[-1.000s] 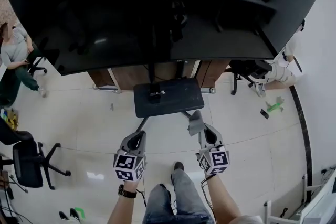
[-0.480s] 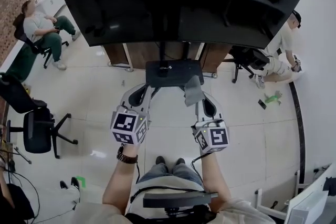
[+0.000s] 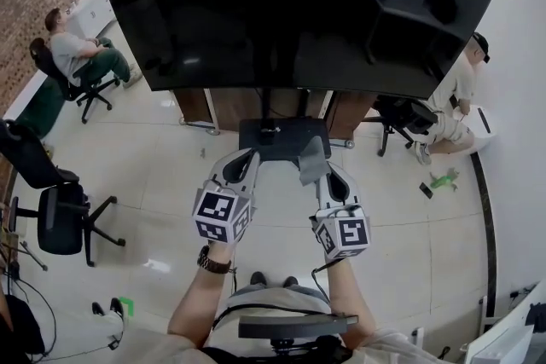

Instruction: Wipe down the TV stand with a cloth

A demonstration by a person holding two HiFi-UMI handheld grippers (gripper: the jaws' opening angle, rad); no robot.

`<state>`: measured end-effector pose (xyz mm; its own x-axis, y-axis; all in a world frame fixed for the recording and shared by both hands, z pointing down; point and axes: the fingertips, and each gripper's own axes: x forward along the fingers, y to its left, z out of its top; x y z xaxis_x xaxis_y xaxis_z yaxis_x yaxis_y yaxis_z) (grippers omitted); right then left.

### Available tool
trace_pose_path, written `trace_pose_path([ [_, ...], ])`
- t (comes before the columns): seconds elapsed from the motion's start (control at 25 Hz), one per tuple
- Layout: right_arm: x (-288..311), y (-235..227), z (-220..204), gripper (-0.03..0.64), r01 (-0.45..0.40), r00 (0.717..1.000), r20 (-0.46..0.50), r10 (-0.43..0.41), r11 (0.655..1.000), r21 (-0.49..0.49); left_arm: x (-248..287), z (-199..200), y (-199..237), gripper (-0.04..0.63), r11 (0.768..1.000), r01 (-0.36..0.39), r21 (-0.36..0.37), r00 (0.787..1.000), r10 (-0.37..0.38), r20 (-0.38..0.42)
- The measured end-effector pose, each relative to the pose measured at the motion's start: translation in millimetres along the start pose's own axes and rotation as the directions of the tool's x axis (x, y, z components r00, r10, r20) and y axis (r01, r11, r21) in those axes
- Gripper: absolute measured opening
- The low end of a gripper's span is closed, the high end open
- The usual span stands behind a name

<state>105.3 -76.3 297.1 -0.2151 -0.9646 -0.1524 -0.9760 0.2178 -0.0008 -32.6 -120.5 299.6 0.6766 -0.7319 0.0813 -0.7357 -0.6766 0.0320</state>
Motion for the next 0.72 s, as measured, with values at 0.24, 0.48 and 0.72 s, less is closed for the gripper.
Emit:
trace_pose_path([
  [0.24,-2,-3,1,0.005,0.005,1.000,-0.025,-0.005,1.000,0.019,0,-10,-13,0.025,1.000,0.027,-0.011,0.999,-0.028,-0.020],
  [0.48,-2,0,17,0.005,-0.010,1.000,0.023,0.009,0.999,0.040,-6,-7,-14,0.026,1.000,0.017,-0.016,1.000,-0.018,-0.009],
  [0.72,-37,-10,21,0.005,0.052,0.999,0.001,-0.052,0.998,0.043,-12,-9,-44,0.026,0.998,0.057,-0.019,0.998,-0.057,-0.024],
])
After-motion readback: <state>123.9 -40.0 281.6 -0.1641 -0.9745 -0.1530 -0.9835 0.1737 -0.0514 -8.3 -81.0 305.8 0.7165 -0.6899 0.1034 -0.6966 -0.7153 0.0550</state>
